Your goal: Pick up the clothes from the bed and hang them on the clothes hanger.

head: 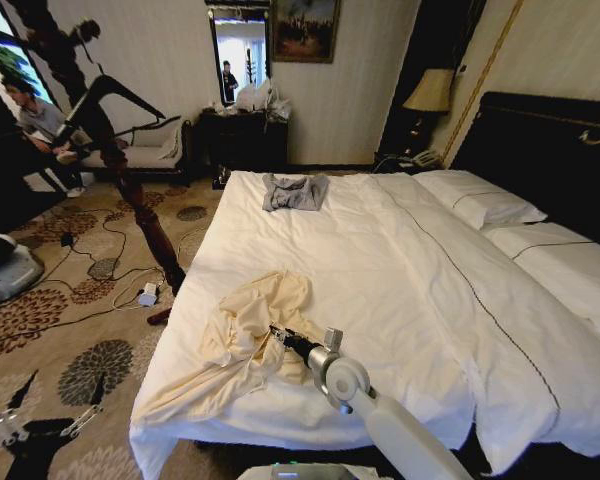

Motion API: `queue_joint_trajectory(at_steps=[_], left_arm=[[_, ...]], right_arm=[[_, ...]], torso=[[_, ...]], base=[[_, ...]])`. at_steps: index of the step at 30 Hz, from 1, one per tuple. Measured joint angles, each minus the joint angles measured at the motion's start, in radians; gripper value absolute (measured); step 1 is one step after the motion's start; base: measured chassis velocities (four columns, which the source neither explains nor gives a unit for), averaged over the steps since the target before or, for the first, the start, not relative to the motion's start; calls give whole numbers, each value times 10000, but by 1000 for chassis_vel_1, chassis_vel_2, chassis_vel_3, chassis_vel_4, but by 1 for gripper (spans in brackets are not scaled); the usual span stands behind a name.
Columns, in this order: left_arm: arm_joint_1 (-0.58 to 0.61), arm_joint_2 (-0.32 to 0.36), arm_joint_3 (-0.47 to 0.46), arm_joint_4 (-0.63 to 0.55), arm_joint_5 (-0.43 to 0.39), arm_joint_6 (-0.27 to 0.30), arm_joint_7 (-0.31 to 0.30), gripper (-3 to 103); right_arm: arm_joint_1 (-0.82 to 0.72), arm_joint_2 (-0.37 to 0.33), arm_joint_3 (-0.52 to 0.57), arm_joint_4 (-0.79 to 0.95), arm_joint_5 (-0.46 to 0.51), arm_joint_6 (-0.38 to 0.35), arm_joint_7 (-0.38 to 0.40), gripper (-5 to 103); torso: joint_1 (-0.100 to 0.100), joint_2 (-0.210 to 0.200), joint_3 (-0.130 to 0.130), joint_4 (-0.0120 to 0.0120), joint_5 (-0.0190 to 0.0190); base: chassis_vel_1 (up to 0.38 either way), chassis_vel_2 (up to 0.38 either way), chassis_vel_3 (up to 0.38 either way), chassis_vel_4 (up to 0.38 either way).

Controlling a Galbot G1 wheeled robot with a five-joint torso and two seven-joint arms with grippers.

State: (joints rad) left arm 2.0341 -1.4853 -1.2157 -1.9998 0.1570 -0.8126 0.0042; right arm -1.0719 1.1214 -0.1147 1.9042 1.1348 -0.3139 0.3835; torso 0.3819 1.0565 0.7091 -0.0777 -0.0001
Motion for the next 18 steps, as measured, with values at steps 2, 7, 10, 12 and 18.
queue_joint_trajectory(at_steps=[2, 7, 10, 12, 18], left_arm=[[-48, -17, 36, 97, 253, -53, -77, 100], [-92, -50, 189, 133, 391, -67, -137, 100], [-75, -56, 263, 65, 313, -69, -140, 100], [-63, -56, 324, 23, 271, -70, -141, 100], [-98, -38, 496, -74, 216, -70, -138, 100]], right_arm=[[-134, -43, 28, 51, -98, 64, -10, 30], [-252, 36, 38, 91, -304, 161, -55, 14], [-280, 36, 48, 92, -476, 246, -169, 8], [-322, -51, 95, -24, -1098, 638, -648, 2], [-523, -619, 607, -39, -2008, 1229, -1471, 0]], torso=[[0, 0, 0, 0, 0], [-1, 0, 0, 0, 0], [0, 0, 0, 0, 1], [0, 0, 0, 1, 2], [-1, 0, 0, -1, 3]], base=[[0, 0, 0, 0], [0, 0, 0, 0], [0, 0, 0, 0], [0, 0, 0, 0], [0, 0, 0, 0]])
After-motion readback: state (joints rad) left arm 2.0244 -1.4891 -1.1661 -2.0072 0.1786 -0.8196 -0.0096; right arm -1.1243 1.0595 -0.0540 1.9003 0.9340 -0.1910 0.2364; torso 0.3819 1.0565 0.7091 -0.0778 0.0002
